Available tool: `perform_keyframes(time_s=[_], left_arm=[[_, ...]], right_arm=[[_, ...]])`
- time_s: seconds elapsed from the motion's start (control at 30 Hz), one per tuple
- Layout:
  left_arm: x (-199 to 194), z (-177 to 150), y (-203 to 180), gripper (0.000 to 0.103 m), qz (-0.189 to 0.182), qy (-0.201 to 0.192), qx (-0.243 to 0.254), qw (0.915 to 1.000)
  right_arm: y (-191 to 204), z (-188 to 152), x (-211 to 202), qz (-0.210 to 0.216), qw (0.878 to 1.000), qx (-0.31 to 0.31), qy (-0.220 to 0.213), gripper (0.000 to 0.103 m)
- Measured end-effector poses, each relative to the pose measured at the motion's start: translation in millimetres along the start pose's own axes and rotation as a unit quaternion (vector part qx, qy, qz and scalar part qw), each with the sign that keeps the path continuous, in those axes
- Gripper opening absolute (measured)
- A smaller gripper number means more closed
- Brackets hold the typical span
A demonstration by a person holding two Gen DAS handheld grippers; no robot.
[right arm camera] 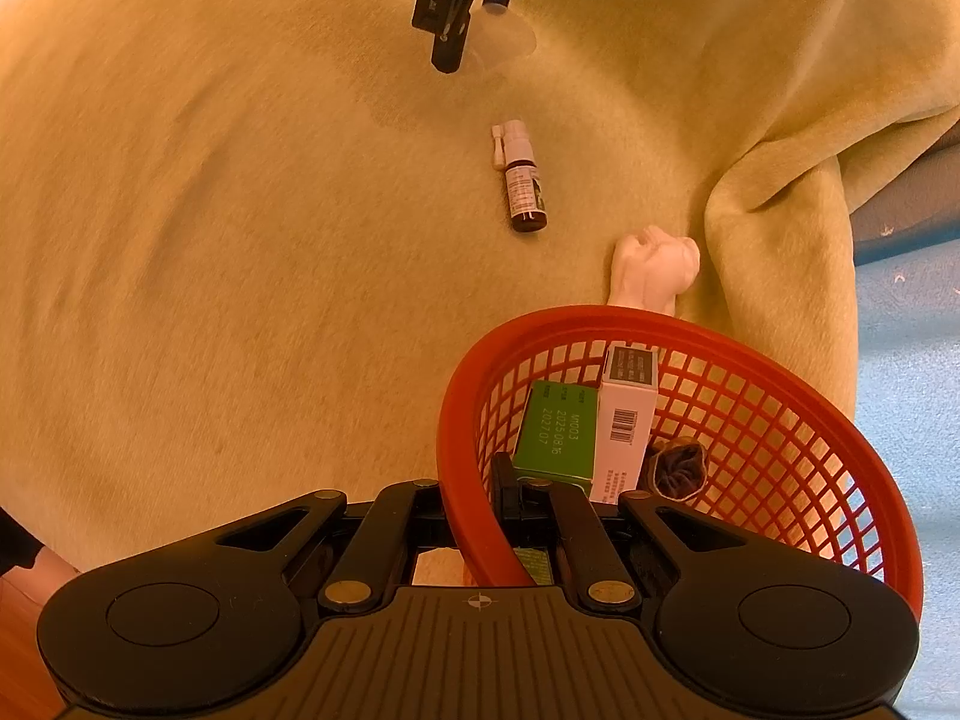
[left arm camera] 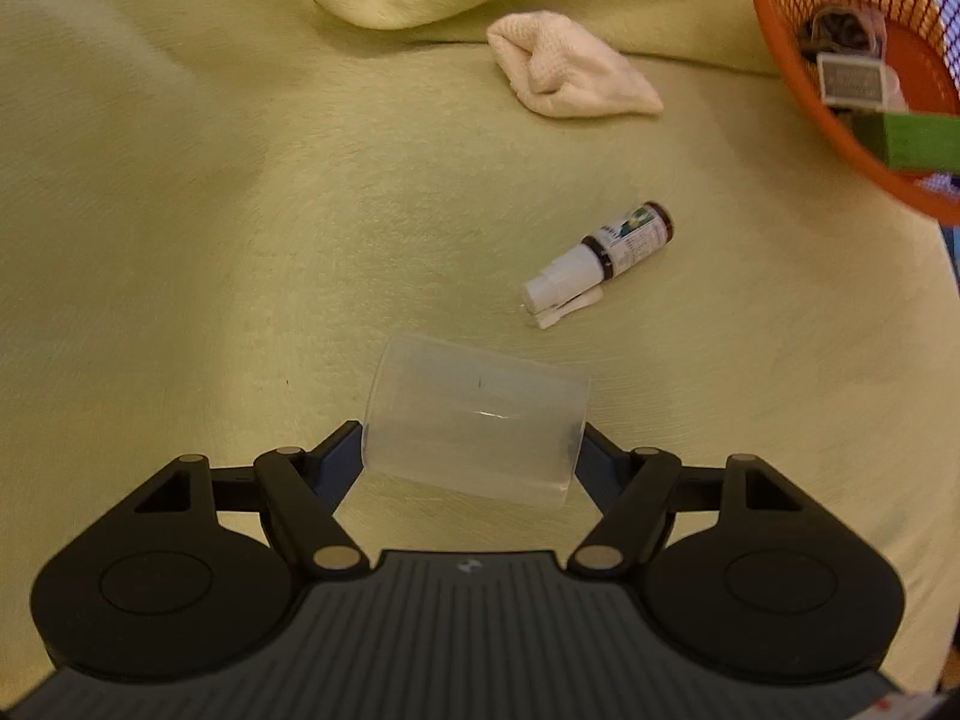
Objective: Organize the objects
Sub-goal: 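Close the left tool on the clear plastic cup, then carry the clear cup into the wastebasket and open the left tool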
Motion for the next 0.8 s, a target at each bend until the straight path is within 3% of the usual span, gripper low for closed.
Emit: perform_keyframes(time_s=[0.23, 0.8], left_arm=[[-24.5, -6.5, -14.6, 0.071, -0.010, -0.009, -0.045, 0.9989], [-70.8, 10.5, -44.4, 0.071, -0.015, -0.040, -0.030, 0.9986]], right_arm=[[-0.1, -2.2, -0.1, -0.003, 1.000, -0.006, 0.002, 0.003], [6.6, -8.9, -1.5, -0.004, 1.000, -0.013, 0.002, 0.003]])
Point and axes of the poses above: each gripper's, at about its wrist camera, not at the fingertips, and x roughly the way its jaws point, y to its left, z to its top, the point moved 10 cm from there along x, roughly the way its jaws point, and after that the axes turned 8 degrees about y, right-handed, at the moved point
